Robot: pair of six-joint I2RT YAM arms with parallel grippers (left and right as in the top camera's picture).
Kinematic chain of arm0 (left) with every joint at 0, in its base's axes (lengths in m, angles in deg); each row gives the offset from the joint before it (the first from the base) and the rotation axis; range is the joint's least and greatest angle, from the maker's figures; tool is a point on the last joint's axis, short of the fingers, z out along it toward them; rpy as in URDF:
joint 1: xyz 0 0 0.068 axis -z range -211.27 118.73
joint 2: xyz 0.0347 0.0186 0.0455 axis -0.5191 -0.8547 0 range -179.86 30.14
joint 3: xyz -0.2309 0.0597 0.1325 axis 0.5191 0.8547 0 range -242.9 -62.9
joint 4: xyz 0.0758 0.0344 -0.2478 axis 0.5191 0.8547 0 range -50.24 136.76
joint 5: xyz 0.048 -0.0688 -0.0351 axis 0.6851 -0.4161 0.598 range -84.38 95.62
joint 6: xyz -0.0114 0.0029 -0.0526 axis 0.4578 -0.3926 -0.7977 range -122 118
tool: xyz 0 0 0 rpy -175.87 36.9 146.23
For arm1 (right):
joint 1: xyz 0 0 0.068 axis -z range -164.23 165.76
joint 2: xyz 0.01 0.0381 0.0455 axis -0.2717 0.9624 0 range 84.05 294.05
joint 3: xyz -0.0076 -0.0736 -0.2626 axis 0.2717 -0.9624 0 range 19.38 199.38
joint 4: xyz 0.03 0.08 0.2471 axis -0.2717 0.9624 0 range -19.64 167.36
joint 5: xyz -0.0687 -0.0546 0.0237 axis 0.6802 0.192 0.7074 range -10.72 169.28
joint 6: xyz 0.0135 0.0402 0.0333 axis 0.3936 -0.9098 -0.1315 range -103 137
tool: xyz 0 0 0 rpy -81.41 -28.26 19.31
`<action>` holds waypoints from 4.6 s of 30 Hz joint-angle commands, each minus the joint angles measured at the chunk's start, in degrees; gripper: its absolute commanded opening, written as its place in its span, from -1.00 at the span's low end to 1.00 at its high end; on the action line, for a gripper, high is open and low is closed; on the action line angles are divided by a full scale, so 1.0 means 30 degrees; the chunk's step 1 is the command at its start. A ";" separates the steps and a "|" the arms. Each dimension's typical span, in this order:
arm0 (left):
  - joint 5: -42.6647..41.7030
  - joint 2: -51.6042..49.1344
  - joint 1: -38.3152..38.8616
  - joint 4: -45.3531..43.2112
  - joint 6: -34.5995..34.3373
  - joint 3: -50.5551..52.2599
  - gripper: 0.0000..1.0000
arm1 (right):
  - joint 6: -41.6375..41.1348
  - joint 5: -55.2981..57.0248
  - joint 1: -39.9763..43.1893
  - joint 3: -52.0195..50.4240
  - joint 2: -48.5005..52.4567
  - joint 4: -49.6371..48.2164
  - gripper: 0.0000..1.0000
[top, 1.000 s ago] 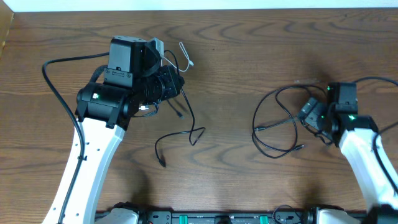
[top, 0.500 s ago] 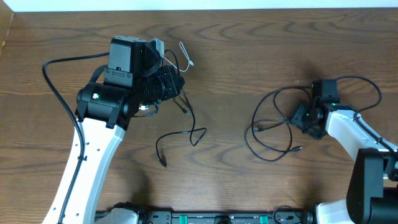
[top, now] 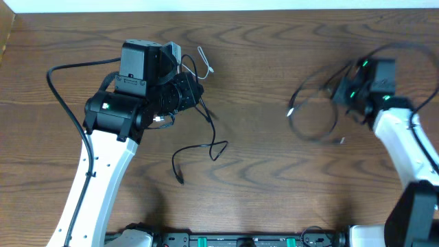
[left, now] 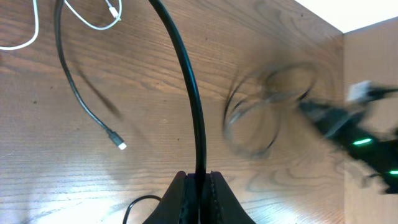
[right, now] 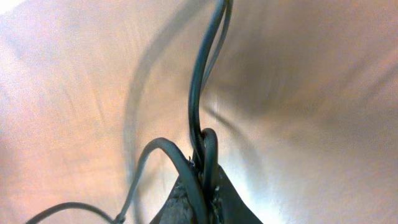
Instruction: Untangle cables
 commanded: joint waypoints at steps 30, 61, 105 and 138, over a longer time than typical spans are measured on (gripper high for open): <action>-0.0175 0.0022 0.0044 0.0044 0.0299 -0.0015 -0.85 | 0.4983 0.2616 0.7497 2.3890 1.3209 0.2055 -0.82; -0.0168 0.0022 0.0036 0.0066 0.0189 -0.0015 -0.85 | 0.2681 0.3184 0.7992 2.2913 2.0808 0.6819 0.98; 0.0692 0.0022 0.0044 0.0058 -0.0823 -0.0015 -0.85 | 0.7184 0.7541 0.9384 2.5296 2.1449 -0.2433 0.54; 0.1355 0.0022 0.0044 0.0474 -0.0809 -0.0015 -0.85 | -0.2659 0.4677 1.0025 2.6046 1.6706 1.4994 -0.98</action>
